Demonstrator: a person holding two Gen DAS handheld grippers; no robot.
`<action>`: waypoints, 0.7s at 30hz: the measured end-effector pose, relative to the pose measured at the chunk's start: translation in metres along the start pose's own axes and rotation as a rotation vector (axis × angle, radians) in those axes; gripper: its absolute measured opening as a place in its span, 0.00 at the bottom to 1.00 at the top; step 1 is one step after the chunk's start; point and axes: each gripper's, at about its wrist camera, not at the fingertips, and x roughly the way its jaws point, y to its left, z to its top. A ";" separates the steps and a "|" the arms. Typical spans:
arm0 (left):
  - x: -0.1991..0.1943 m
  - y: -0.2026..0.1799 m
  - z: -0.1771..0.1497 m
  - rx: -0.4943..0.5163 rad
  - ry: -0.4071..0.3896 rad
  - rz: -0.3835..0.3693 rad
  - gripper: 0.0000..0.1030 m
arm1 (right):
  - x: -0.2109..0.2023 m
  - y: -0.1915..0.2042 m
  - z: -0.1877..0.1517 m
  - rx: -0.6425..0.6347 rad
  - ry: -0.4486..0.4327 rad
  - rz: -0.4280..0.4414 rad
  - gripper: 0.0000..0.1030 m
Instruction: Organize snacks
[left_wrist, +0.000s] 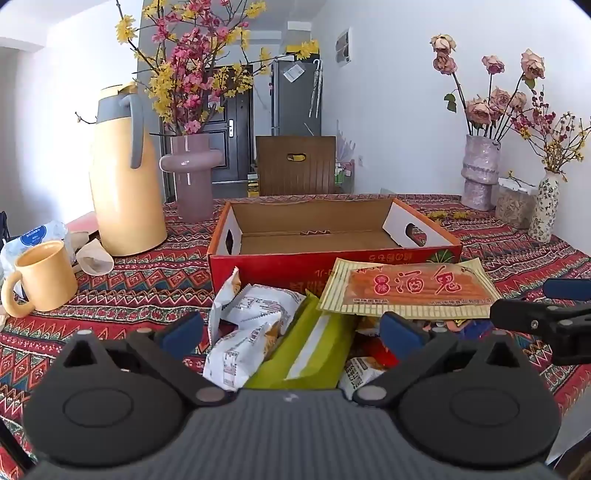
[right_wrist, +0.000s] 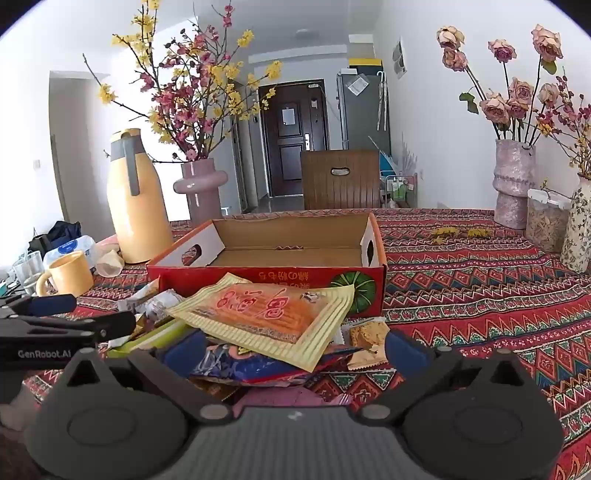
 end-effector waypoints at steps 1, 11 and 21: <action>-0.001 0.000 0.000 -0.003 -0.001 -0.002 1.00 | 0.000 0.000 0.000 0.002 0.005 0.000 1.00; 0.000 -0.002 -0.001 0.001 0.012 -0.008 1.00 | 0.002 0.000 -0.002 -0.003 0.008 -0.008 1.00; -0.002 -0.002 -0.001 -0.003 0.006 -0.001 1.00 | 0.002 -0.001 -0.001 -0.003 0.011 -0.009 1.00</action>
